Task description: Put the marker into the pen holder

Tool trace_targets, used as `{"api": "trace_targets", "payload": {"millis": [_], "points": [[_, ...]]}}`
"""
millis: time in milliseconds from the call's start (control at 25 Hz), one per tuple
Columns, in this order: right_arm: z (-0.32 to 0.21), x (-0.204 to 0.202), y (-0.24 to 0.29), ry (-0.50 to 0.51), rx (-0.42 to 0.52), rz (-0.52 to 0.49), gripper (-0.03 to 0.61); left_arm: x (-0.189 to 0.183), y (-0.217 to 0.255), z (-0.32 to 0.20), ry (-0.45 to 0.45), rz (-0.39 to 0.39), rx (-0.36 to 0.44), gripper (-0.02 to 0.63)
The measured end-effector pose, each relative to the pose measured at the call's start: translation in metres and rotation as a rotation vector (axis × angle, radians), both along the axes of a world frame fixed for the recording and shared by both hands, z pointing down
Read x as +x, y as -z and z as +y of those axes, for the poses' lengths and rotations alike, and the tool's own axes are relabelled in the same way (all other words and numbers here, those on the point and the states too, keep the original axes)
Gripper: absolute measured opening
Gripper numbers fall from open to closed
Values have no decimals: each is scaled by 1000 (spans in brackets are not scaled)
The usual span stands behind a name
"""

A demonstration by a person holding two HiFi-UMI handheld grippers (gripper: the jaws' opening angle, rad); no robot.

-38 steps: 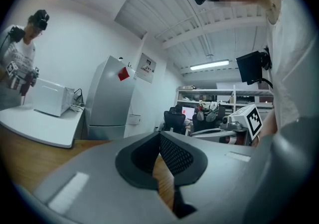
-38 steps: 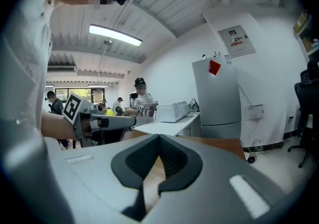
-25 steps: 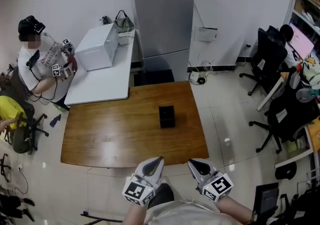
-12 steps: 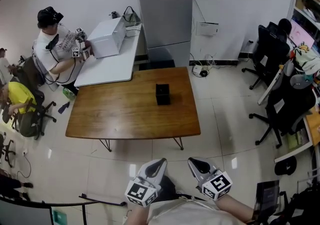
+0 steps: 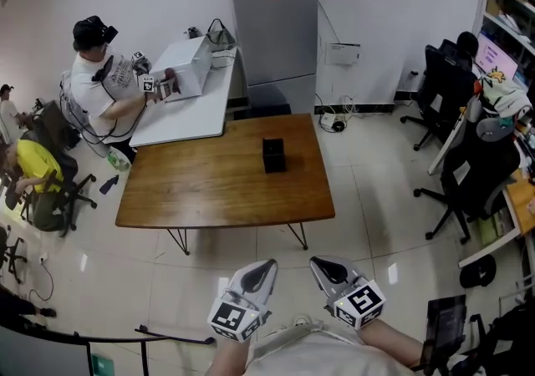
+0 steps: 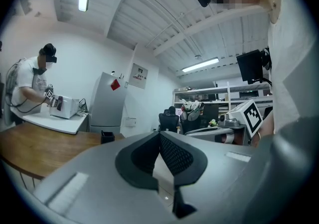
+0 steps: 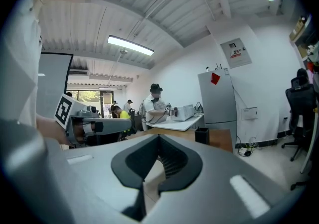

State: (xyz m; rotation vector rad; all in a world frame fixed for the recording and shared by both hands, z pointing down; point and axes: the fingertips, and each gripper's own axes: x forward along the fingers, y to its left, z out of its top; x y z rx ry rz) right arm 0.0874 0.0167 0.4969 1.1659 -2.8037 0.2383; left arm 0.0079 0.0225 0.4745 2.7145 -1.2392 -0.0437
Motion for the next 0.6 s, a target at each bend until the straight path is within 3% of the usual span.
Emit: {"api": "trace_targets", "payload": {"millis": [320, 600], "points": [[15, -29, 16, 4, -40, -72, 2, -23, 11, 10, -10, 17, -2, 17], [17, -32, 26, 8, -8, -39, 2, -26, 14, 13, -19, 29, 3, 17]]}}
